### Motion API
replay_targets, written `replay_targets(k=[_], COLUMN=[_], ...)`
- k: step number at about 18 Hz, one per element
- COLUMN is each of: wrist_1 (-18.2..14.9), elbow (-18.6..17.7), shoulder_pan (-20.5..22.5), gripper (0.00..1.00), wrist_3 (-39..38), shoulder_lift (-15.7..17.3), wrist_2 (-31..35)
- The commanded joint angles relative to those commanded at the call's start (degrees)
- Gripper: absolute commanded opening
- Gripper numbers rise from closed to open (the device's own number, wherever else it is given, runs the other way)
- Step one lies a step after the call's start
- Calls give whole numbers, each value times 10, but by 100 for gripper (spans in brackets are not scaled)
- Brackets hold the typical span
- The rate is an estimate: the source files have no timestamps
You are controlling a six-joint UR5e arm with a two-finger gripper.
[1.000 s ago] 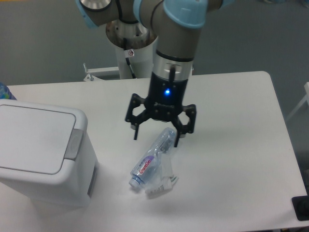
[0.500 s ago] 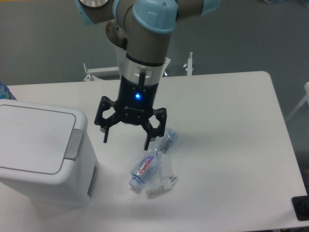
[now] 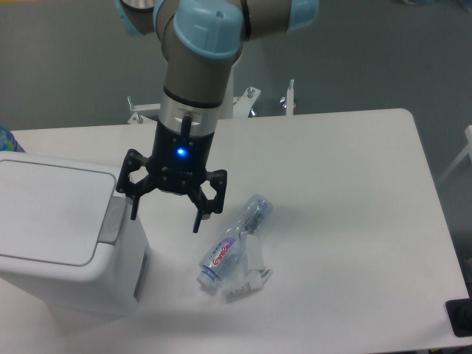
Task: Open the trash can
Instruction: 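Lower the gripper onto the trash can's grey lid button, pressing it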
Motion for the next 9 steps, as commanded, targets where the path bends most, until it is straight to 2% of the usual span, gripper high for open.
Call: replay_targets(k=[9], wrist_1=[18], elbow=[6], shoulder_pan=[-15], gripper=[100], wrist_3=[2], shoulder_lift=[-14], wrist_2=[1])
